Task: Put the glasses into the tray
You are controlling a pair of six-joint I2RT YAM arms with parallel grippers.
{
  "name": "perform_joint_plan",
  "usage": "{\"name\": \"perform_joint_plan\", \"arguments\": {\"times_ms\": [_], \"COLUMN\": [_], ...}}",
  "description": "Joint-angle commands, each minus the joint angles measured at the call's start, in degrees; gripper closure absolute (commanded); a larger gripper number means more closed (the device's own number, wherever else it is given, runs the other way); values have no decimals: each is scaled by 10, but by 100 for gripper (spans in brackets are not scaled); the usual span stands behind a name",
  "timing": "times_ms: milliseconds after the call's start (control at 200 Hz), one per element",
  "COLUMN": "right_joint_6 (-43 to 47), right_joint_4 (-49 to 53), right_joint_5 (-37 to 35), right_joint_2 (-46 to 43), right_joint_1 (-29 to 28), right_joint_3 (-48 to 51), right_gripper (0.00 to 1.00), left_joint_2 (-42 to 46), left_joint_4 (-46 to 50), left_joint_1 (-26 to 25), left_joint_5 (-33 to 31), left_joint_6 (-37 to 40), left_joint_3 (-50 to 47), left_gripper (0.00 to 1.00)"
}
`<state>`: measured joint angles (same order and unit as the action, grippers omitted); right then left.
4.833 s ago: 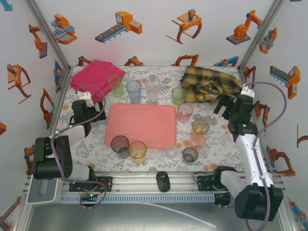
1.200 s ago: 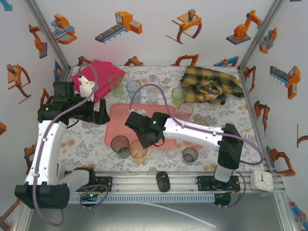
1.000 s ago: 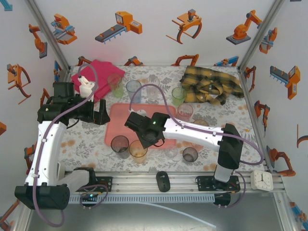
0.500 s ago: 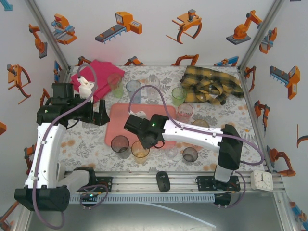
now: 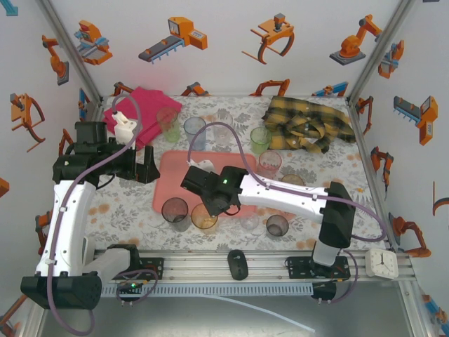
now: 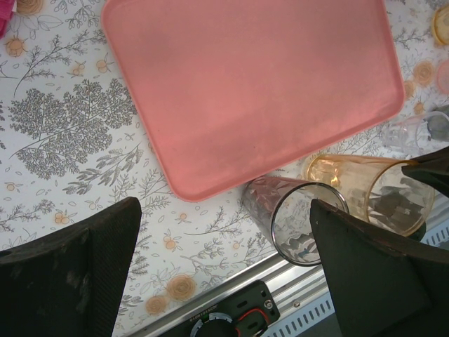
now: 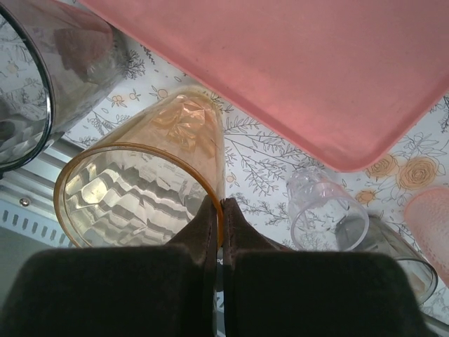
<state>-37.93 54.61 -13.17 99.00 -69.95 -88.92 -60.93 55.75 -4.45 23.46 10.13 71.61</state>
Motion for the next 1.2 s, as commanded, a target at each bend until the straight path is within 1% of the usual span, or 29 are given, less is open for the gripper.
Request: {"name": "perform_joint_plan", "arguments": {"times_ms": [0,275,386,486,671,976,1097,1197], "right_joint_6": [2,6,11,25,64,139,158,166], "right_joint_4": [23,28,31,49,71,79,74,63], "right_joint_5": [-10,23,57,69,97,117,123,132], "right_joint_2": [-30,-54,-67,-78,-81,-49,-28,-14], "right_joint_1": [1,24,48,75,152,267,299,313], "right_joint_3": [-29,-34,-41,-61,-90,-138,-150,-154], "right_gripper": [100,100,100,100,100,100,100,100], "left_joint_2": [10,12,12,15,11,9,12,15], "left_joint_4": [4,5,9,9,9,16,17,17], "left_joint_1": [3,5,7,8,8,8,8,8], "left_joint_5": [11,12,14,15,16,13,15,15], "left_joint_6": [-2,-3,-3,-2,0,10,13,14], "left_joint_3": [7,8,13,13,20,24,19,16], "left_gripper": [2,2,2,2,3,2,3,3]}}
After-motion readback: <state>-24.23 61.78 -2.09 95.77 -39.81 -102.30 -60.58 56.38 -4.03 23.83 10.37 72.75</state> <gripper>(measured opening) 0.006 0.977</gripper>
